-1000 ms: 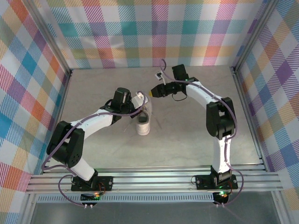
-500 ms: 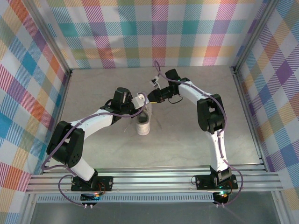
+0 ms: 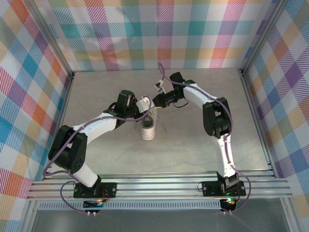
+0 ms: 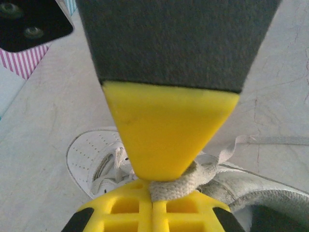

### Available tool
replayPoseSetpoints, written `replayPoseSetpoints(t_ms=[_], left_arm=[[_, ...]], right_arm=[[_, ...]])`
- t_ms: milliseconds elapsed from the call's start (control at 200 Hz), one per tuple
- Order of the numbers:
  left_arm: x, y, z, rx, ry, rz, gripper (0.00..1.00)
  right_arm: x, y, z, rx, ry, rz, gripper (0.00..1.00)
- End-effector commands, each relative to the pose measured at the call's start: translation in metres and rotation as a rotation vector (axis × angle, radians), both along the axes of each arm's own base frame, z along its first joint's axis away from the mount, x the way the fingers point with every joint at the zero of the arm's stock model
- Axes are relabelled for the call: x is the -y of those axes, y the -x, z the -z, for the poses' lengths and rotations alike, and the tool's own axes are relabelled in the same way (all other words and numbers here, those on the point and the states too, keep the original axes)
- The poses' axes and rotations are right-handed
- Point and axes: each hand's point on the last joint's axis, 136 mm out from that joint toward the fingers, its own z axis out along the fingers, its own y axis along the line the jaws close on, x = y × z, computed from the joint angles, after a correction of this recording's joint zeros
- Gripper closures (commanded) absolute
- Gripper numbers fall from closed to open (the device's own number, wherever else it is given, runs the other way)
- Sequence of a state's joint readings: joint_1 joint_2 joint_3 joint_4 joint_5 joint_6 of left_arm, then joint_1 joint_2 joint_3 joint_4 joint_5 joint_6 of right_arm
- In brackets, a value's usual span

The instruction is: Tie the shoes

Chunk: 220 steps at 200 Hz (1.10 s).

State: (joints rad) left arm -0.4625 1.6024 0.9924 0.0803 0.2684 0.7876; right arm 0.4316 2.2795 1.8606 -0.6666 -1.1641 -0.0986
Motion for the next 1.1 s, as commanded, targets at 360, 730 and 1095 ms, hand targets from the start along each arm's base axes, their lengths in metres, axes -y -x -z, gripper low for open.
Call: replayPoseSetpoints(t_ms=[360,730,1095], left_arm=[[0.01,-0.001,-0.008,0.016,0.006,0.05,1.0],[0.007,0.001,-0.008,0.029,-0.005,0.046,0.98],[-0.001,0.004,-0.011,0.048,-0.01,0.024,0.79]], right_arm=[[-0.006,0.002,-0.001,0.003,-0.031,-0.034,0.71],[-0.002,-0.004,-0.011,0.136,0.027,0.022,1.0],[0.006,-0.014,-0.014,0.276,0.1,0.12,1.0]])
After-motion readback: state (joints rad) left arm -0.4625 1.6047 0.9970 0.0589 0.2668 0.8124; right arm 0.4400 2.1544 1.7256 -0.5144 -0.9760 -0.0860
